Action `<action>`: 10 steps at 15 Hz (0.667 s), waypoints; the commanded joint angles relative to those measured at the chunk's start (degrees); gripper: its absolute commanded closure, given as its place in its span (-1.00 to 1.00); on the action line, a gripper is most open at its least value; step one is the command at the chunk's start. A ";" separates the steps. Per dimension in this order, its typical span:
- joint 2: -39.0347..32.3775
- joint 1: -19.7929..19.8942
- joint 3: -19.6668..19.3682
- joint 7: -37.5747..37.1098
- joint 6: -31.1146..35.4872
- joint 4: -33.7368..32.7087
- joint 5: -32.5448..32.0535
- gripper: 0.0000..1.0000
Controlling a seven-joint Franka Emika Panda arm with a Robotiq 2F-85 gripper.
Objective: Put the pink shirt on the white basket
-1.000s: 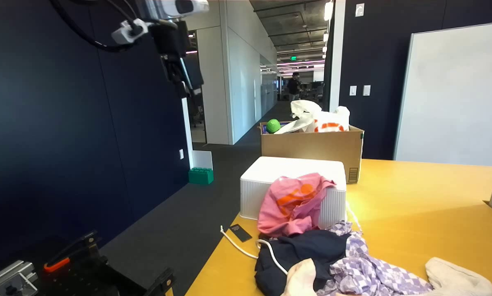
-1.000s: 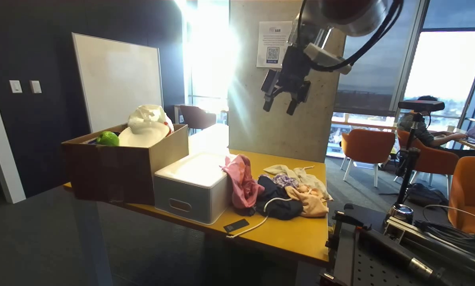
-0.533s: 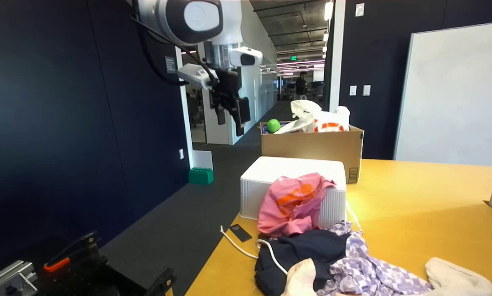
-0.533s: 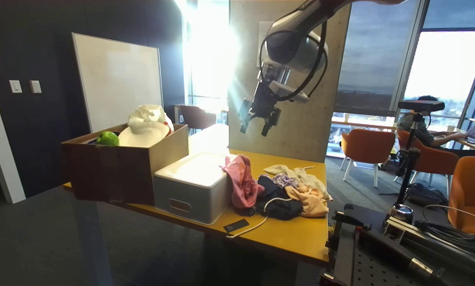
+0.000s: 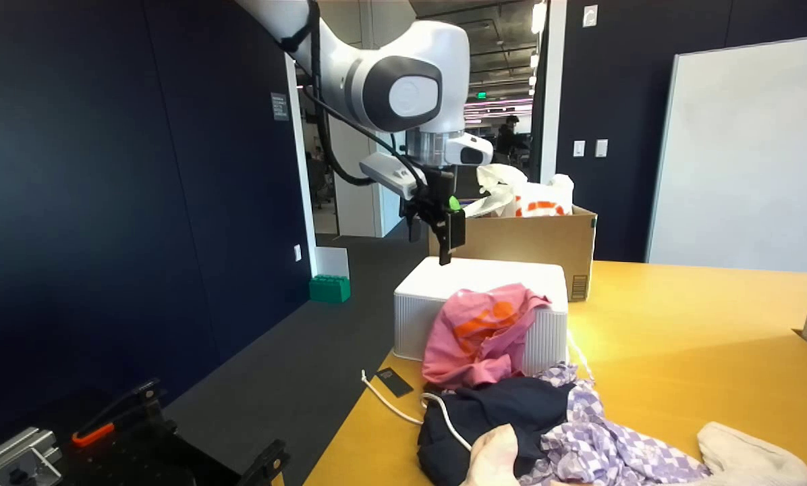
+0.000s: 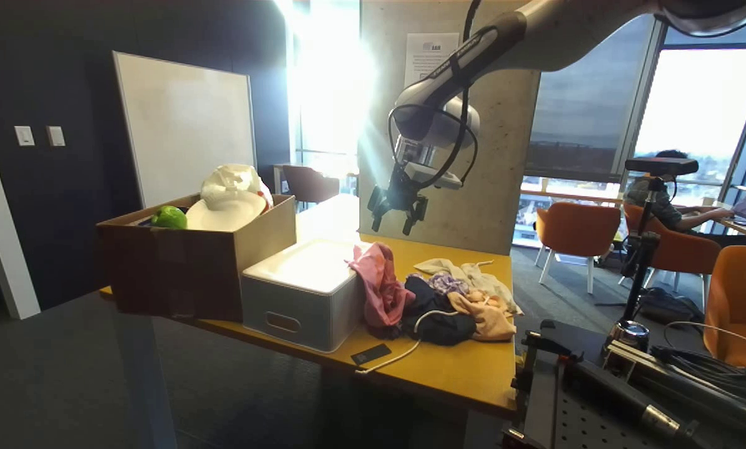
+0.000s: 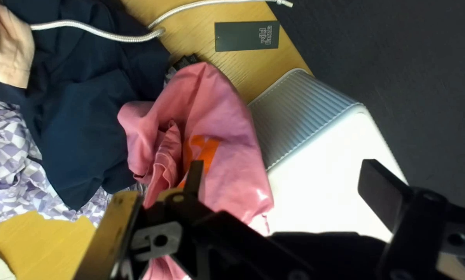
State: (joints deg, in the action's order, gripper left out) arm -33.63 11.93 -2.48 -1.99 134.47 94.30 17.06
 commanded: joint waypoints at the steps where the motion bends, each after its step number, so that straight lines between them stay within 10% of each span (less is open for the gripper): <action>1: -8.21 2.05 0.30 -0.59 -6.47 -12.28 0.69 -1.00; 10: -26.01 3.07 -0.40 -7.69 -19.64 -38.24 -1.27 -1.00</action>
State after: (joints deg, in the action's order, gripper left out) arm -52.84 15.03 -2.54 -6.46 120.36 67.13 16.90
